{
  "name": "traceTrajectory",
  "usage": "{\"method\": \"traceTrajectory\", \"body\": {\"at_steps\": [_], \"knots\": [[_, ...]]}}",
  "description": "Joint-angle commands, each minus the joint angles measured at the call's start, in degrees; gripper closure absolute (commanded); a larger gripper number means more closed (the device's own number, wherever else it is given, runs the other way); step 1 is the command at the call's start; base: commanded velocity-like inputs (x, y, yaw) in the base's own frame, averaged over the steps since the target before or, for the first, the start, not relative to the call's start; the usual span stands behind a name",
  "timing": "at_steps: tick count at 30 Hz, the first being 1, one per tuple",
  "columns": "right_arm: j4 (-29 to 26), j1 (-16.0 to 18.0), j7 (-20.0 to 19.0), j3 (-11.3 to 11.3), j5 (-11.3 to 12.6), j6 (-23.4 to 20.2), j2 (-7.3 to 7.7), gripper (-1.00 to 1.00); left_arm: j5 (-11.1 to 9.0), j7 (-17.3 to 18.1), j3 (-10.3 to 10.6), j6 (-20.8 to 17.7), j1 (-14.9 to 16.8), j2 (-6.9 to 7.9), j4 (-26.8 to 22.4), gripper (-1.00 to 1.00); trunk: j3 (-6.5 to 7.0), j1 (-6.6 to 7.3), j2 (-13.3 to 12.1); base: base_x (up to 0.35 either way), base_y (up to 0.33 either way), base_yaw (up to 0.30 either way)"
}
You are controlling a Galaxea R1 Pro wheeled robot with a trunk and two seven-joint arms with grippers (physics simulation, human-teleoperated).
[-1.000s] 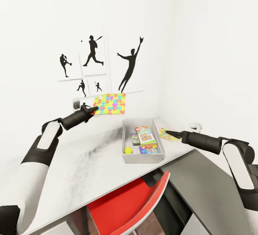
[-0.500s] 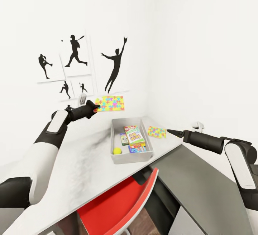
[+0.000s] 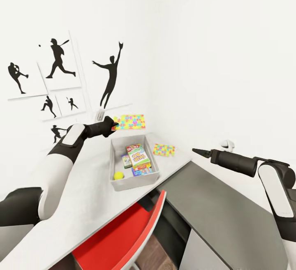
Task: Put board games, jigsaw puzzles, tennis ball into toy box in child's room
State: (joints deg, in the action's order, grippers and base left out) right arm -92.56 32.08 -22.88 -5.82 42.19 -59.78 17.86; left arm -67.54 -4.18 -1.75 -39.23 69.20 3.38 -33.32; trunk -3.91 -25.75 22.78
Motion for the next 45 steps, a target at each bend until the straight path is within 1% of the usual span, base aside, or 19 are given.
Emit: {"method": "traceTrajectory", "body": {"at_steps": [1, 11, 16, 18, 19, 20, 23, 24, 27, 29, 32, 33, 37, 38, 42, 45], "knots": [[0.0, 0.1, -0.6, -0.1, -0.5, -0.2, -0.02, -1.00, -0.6, -0.5, -0.2, -0.3, 0.0, -0.01, -0.1, 1.00, -0.13, -0.04, 0.1, 0.000, 0.000, -0.282], [0.0, 0.1, -0.6, 0.0, -0.5, -0.2, -0.02, -1.00, -0.6, -0.6, -0.1, 1.0, 0.2, 0.02, 2.0, 1.00, -0.13, -0.04, 0.1, 0.000, 0.000, -0.282], [0.0, 0.1, -0.6, 0.0, -0.5, -0.2, -0.03, -1.00, -0.6, -0.6, -0.1, 3.7, 0.0, 0.15, 5.5, 1.00, -0.13, -0.04, 0.1, 0.000, 0.000, -0.241], [0.0, 0.1, -0.6, 0.1, -0.5, -0.2, -0.04, -1.00, -0.6, -0.7, 0.0, 5.5, 0.0, 0.26, 7.3, 1.00, -0.13, -0.04, 0.1, 0.000, 0.000, -0.100], [0.0, 0.1, -0.6, 0.1, -0.5, -0.2, -0.05, -1.00, -0.5, -0.7, 0.0, 6.3, 0.0, 0.33, 7.7, 1.00, -0.13, -0.04, 0.1, 0.000, 0.000, -0.071], [0.0, 0.1, -0.6, 0.1, -0.5, -0.2, -0.05, -1.00, -0.5, -0.7, 0.0, 6.3, 0.0, 0.33, 7.7, 1.00, -0.13, -0.04, 0.1, 0.000, 0.000, -0.071], [0.0, 0.1, -0.6, 0.2, -0.5, -0.2, -0.08, -1.00, 0.0, -0.7, 0.0, 8.8, 0.0, 0.60, 8.6, 1.00, -0.13, -0.04, 0.1, 0.000, 0.000, -0.046], [0.0, 0.1, -0.6, 0.2, -0.5, -0.2, -0.08, -1.00, 0.0, -0.7, 0.0, 8.8, 0.0, 0.60, 8.6, 1.00, -0.13, -0.04, 0.1, 0.000, 0.000, -0.036], [0.0, 0.1, -0.6, 0.2, -0.5, -0.2, -0.07, -1.00, 0.4, -0.6, -0.1, 10.5, 0.0, 1.04, 9.2, 1.00, -0.15, -0.04, 0.1, 0.000, 0.000, -0.024], [0.0, 0.1, -0.6, 0.2, -0.5, -0.2, -0.06, -1.00, 0.4, -0.6, -0.1, 10.8, 0.0, 1.30, 9.3, 1.00, -0.20, -0.04, 0.1, 0.000, 0.000, -0.015], [0.0, 0.1, -0.6, 0.2, -0.5, -0.2, -0.04, -1.00, 0.6, -0.6, -0.1, 11.5, 0.0, 2.14, 9.6, 1.00, -0.34, -0.04, 0.1, 0.000, 0.000, -0.010], [0.0, 0.1, -0.6, 0.2, -0.5, -0.2, -0.04, -1.00, 0.6, -0.6, -0.1, 11.5, 0.0, 2.14, 9.6, 1.00, -0.41, -0.04, 0.1, 0.000, 0.000, -0.006], [0.0, 0.1, -0.6, 0.2, -0.5, -0.2, -0.03, -1.00, 0.7, -0.6, -0.3, 11.9, 0.0, 3.10, 9.9, 1.00, -0.70, -0.04, 0.1, 0.000, 0.000, -0.005], [0.0, 0.1, -0.6, 0.2, -0.5, -0.2, -0.03, -1.00, 0.7, -0.6, -0.3, 11.9, 0.0, 3.10, 9.9, 1.00, -0.78, -0.04, 0.1, 0.000, 0.000, -0.003], [0.0, 0.1, -0.6, 0.2, -0.5, -0.2, -0.02, -1.00, 0.7, -0.6, -0.3, 11.8, 0.1, 4.31, 11.1, 1.00, -1.12, -0.04, 0.1, 0.000, 0.000, -0.002], [0.0, 0.1, -0.6, 0.2, -0.5, -0.2, -0.02, -1.00, 0.7, -0.6, -0.3, 11.8, 0.2, 4.89, 12.0, 1.00, -1.39, -0.04, 0.1, 0.000, 0.000, 0.000]]}}
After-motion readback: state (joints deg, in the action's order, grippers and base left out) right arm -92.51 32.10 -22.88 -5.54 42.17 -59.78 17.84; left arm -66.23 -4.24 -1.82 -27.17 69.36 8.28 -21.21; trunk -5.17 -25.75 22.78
